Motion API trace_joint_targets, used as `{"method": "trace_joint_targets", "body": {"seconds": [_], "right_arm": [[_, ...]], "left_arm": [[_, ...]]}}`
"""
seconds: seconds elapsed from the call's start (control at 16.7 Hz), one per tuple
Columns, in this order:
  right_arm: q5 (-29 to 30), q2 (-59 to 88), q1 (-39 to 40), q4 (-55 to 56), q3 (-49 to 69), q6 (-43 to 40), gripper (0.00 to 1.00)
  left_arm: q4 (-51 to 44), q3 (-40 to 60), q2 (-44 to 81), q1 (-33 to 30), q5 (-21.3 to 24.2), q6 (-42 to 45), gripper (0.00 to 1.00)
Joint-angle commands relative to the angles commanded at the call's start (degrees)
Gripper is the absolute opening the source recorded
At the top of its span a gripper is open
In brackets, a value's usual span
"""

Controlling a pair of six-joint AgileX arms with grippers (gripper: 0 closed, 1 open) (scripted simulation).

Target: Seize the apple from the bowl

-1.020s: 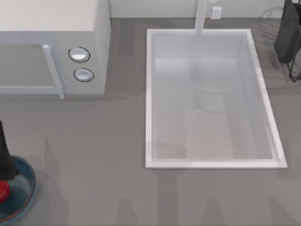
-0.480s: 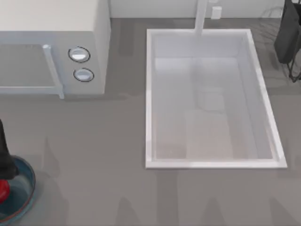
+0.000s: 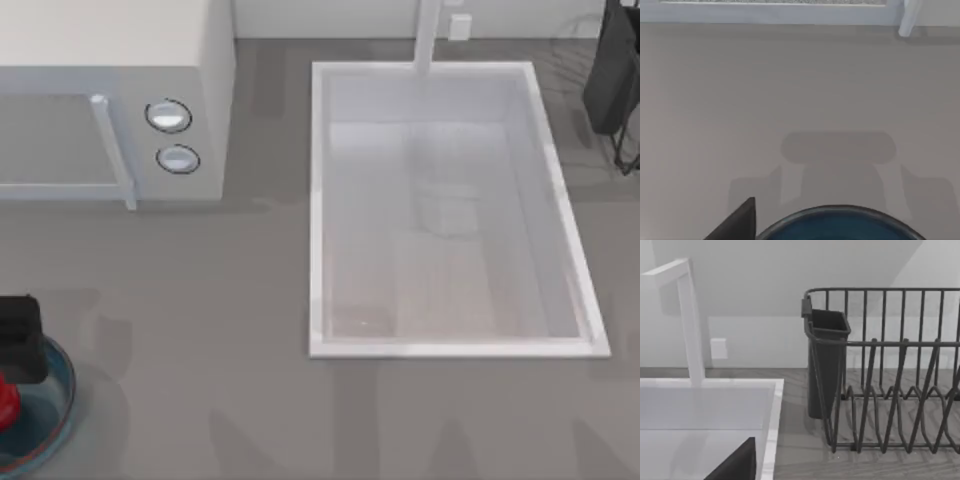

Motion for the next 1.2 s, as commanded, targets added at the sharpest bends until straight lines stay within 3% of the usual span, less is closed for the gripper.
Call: {"method": "trace_joint_targets", "body": {"seconds": [0.36,0.6,1.2], "right_arm": [[0.0,0.0,0.0,0.0,0.0,0.0,1.00],[0.0,0.0,0.0,0.0,0.0,0.0,1.00],[0.0,0.0,0.0,0.0,0.0,0.0,1.00]], "left_arm": [[-22.4,18.4,30.3,-1.1,0.0,-0.8,1.00],[-32.6,26.8,43.6,-1.6,0.0,-1.1,1.00],[-33.1,27.6,48.2,-1.5,0.0,-1.2,1.00]]}}
